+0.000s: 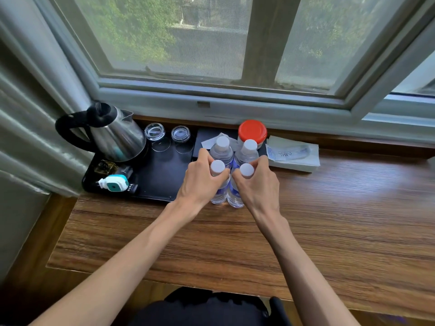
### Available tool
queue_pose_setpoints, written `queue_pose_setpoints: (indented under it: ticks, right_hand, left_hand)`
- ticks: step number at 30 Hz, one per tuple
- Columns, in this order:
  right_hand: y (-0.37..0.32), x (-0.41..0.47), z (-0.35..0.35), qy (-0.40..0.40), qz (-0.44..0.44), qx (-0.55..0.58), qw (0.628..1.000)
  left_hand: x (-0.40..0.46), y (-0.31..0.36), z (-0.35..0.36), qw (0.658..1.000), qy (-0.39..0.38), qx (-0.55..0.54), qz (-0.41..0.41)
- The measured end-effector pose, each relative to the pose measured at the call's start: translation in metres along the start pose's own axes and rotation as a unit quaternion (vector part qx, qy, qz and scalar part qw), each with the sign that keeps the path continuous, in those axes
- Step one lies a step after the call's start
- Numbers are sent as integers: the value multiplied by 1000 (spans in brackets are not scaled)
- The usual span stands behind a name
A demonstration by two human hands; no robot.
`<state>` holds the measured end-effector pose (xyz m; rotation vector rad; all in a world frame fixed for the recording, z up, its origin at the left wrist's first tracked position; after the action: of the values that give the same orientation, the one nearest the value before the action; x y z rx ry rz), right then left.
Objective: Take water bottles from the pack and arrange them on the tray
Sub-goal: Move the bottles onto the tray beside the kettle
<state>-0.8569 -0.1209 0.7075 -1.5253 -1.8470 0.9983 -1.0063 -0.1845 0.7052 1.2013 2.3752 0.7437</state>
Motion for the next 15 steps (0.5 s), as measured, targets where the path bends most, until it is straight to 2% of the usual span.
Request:
queue_pose_setpoints:
  ticks: [15]
  right_hand:
    - [6,-11,-2,70,-43,16,996]
  left_hand:
    - [4,-8,9,998,-47,-31,-1]
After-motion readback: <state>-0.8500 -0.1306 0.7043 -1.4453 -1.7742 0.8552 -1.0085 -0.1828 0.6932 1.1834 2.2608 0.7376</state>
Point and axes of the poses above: each hand's wrist, its own x-axis towards the middle knuckle, its own z-axis out of the palm, y = z × x, the point moved 7 cm from there along x, towards the middle knuckle, and after that the axes turned 9 degrees about x, right-handed, at the moved point
